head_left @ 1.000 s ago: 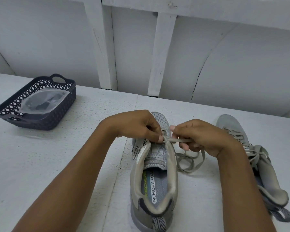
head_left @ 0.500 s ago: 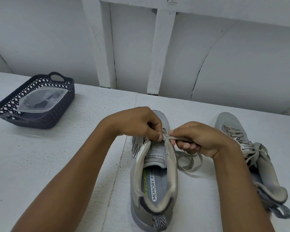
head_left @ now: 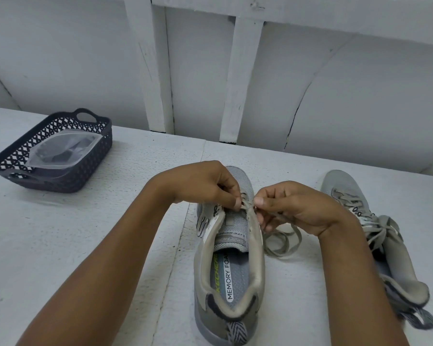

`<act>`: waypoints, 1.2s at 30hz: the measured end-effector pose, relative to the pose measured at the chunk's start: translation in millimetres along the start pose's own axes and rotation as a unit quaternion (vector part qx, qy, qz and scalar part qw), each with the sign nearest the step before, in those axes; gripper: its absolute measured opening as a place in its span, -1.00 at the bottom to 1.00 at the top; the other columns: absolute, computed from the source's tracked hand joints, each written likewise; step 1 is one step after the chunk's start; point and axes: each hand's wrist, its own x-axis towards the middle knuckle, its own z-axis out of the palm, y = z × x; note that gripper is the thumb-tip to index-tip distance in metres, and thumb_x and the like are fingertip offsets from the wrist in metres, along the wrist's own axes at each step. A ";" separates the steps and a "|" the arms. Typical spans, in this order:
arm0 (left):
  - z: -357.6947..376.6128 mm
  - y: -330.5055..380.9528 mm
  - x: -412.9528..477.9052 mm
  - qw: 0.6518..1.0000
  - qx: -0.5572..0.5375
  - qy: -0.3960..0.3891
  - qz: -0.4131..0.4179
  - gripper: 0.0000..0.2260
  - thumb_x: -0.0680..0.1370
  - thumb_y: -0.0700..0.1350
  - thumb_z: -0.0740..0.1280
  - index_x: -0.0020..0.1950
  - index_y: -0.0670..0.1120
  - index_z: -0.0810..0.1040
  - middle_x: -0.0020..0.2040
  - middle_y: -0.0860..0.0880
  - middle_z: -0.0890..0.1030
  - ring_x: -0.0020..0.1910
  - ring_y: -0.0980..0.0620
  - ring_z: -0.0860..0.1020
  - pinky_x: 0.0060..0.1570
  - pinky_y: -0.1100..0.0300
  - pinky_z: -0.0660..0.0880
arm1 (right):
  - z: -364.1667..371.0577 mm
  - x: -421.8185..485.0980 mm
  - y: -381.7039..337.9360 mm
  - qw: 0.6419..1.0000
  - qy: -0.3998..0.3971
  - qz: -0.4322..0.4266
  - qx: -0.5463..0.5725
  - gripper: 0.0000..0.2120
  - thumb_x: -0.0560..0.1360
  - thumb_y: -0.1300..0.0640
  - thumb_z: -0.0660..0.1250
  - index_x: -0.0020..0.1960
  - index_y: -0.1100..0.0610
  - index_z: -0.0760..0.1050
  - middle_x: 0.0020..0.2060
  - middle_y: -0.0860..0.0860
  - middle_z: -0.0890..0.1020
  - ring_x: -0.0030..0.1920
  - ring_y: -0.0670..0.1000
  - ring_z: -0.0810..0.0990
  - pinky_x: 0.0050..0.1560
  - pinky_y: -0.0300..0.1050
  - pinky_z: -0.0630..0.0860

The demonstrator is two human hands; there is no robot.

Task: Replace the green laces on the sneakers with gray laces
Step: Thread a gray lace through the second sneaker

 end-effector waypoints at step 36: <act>10.7 6.9 10.4 0.986 -0.045 0.152 0.047 -0.86 0.61 -0.04 0.34 0.02 -0.03 0.68 -0.07 0.03 0.69 -0.04 0.11 0.62 0.01 0.29 0.50 | 13.0 2.1 -17.5 0.969 0.226 -0.098 0.035 -0.66 0.44 -0.09 0.38 -0.40 0.08 0.49 -0.43 -0.02 0.45 -0.35 -0.04 0.38 -0.21 -0.17 0.38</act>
